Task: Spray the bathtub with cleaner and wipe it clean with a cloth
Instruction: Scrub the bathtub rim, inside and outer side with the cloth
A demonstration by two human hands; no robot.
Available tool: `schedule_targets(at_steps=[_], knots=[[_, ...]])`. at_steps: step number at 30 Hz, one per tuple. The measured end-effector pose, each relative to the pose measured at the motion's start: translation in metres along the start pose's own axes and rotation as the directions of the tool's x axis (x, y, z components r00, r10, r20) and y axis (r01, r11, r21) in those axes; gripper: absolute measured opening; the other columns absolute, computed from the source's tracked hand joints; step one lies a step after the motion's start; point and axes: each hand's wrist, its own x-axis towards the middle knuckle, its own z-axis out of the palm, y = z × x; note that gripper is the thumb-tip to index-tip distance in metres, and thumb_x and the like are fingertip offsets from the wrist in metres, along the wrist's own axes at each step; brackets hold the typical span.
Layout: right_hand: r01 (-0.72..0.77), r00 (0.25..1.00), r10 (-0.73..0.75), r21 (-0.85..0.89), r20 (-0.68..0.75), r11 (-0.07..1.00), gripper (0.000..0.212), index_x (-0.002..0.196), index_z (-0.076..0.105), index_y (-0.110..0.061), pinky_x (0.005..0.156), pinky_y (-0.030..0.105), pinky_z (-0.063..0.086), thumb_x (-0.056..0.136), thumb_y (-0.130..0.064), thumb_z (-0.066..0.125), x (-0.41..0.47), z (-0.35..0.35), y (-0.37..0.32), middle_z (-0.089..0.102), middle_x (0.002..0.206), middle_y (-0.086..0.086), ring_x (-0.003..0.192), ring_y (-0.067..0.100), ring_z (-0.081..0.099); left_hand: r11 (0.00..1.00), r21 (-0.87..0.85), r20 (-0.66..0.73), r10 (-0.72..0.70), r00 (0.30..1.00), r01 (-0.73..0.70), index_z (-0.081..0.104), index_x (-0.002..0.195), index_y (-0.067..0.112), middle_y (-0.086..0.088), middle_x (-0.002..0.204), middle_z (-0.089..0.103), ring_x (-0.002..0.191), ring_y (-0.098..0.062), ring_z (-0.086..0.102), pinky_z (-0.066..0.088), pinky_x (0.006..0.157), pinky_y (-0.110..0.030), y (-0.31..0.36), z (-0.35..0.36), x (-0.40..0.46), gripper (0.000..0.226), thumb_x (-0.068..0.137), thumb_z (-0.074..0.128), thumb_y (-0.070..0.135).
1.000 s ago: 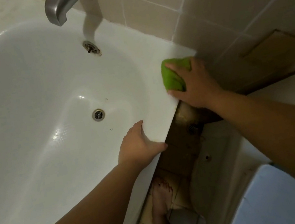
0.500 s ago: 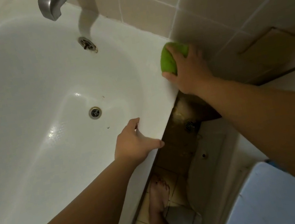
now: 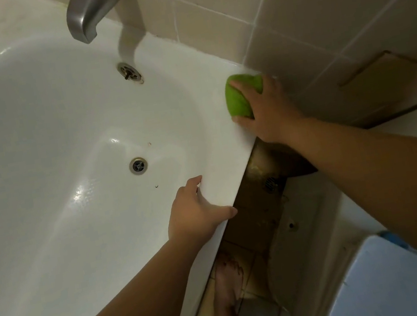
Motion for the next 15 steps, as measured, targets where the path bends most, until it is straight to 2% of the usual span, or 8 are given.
schedule_targets(at_steps=[2,4,6,8,10,12,15], knots=[[-0.053,0.998,0.053,0.002,-0.032,0.999,0.076,0.160,0.020,-0.040,0.110,0.057,0.035,0.095,-0.059,0.056,0.018,0.004,-0.018,0.026,0.152,0.024,0.135,0.048,0.031,1.000,0.007,-0.013,0.000,1.000,0.000,0.042,0.147,0.029,0.006,0.127,0.052,0.117,-0.019,0.053,0.055,0.099,-0.047,-0.001,0.002,-0.002,0.106,0.055,0.087,0.059],[0.000,0.997,0.001,0.013,-0.071,1.000,0.076,0.158,0.029,-0.038,0.107,0.055,0.040,0.092,-0.059,0.060,0.013,0.011,-0.037,0.034,0.145,0.022,0.127,0.046,0.039,1.000,0.014,-0.031,-0.004,1.000,0.004,0.043,0.145,0.029,0.006,0.127,0.053,0.118,-0.019,0.053,0.055,0.098,-0.047,-0.003,0.003,-0.005,0.104,0.055,0.086,0.061],[0.153,0.986,-0.151,0.023,-0.068,0.988,0.074,0.155,0.036,-0.037,0.105,0.056,0.042,0.090,-0.058,0.065,-0.016,0.021,-0.049,0.040,0.140,0.019,0.124,0.041,0.042,0.999,0.030,-0.050,-0.013,0.999,0.015,0.045,0.142,0.027,0.006,0.126,0.054,0.117,-0.019,0.054,0.055,0.096,-0.047,-0.007,0.004,-0.008,0.102,0.055,0.085,0.061],[0.359,0.933,-0.360,0.048,0.006,0.932,0.072,0.154,0.039,-0.036,0.109,0.053,0.040,0.090,-0.056,0.065,-0.055,0.034,-0.048,0.040,0.141,0.015,0.128,0.037,0.041,0.997,0.069,-0.053,-0.015,0.998,0.019,0.047,0.139,0.025,0.006,0.122,0.054,0.113,-0.019,0.054,0.055,0.093,-0.046,-0.013,0.005,-0.016,0.099,0.054,0.085,0.058],[0.465,0.879,-0.470,0.078,0.078,0.882,0.071,0.156,0.036,-0.037,0.113,0.052,0.034,0.092,-0.056,0.062,-0.081,0.039,-0.035,0.036,0.147,0.015,0.135,0.036,0.036,0.993,0.114,-0.047,-0.015,0.999,0.020,0.047,0.138,0.024,0.006,0.120,0.053,0.110,-0.018,0.053,0.055,0.090,-0.046,-0.022,0.006,-0.024,0.097,0.053,0.085,0.053],[0.402,0.908,-0.409,0.087,0.089,0.911,0.072,0.156,0.033,-0.040,0.116,0.054,0.034,0.092,-0.053,0.064,-0.081,0.035,-0.019,0.030,0.151,0.017,0.140,0.038,0.031,0.991,0.133,-0.045,-0.027,0.999,0.032,0.047,0.137,0.025,0.007,0.120,0.053,0.108,-0.017,0.053,0.055,0.089,-0.045,-0.033,0.007,-0.034,0.097,0.051,0.083,0.054],[0.173,0.985,-0.172,0.102,-0.022,0.980,0.071,0.156,0.028,-0.042,0.114,0.058,0.036,0.094,-0.055,0.060,-0.056,0.031,-0.020,0.026,0.150,0.017,0.138,0.040,0.029,0.988,0.141,-0.054,-0.048,0.997,0.055,0.047,0.135,0.027,0.010,0.118,0.052,0.108,-0.016,0.054,0.057,0.089,-0.043,-0.045,0.008,-0.046,0.095,0.053,0.082,0.059]])
